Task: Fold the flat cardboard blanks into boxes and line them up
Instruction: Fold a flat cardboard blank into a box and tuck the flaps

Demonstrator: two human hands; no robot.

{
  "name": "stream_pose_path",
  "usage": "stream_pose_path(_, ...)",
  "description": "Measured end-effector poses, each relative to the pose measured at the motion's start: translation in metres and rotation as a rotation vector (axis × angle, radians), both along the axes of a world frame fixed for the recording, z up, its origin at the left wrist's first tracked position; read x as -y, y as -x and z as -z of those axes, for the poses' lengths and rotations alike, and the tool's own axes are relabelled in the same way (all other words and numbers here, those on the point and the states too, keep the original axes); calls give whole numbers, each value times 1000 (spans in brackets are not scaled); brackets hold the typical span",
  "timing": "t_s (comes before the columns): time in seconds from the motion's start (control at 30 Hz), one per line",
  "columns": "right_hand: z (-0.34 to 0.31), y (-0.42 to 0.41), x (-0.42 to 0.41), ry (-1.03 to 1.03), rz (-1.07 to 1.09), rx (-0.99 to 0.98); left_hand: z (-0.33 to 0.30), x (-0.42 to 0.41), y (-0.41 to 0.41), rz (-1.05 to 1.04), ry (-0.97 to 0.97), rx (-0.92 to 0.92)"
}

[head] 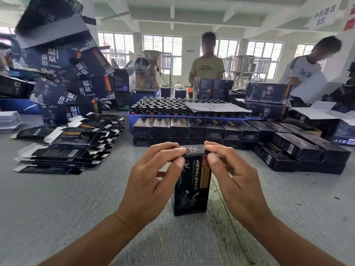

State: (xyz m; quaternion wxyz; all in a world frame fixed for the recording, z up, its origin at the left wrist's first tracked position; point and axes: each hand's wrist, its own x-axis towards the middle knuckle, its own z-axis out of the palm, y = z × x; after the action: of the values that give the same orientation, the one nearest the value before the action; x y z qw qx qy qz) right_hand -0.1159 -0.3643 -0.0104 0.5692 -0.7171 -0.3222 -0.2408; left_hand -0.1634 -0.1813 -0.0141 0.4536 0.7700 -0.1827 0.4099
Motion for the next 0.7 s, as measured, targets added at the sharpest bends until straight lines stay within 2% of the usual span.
stream_pose_path(0.13,5,-3,0,73,-20,-61,11,-5,-2,77,-67,-198)
stream_pose_path(0.23,10,-6,-1,277,18,-104,13,-8,-7,63,-26,-276)
stream_pose_path(0.37,22,-9,-4,569,126,-132,14,-21,-17,-31,140,-324)
stream_pose_path(0.5,32,-2,-14,773,125,-24,18,-34,-22,-76,316,-422)
stream_pose_path(0.7,30,-13,-8,764,253,-37,26,-26,-25,-30,247,-476)
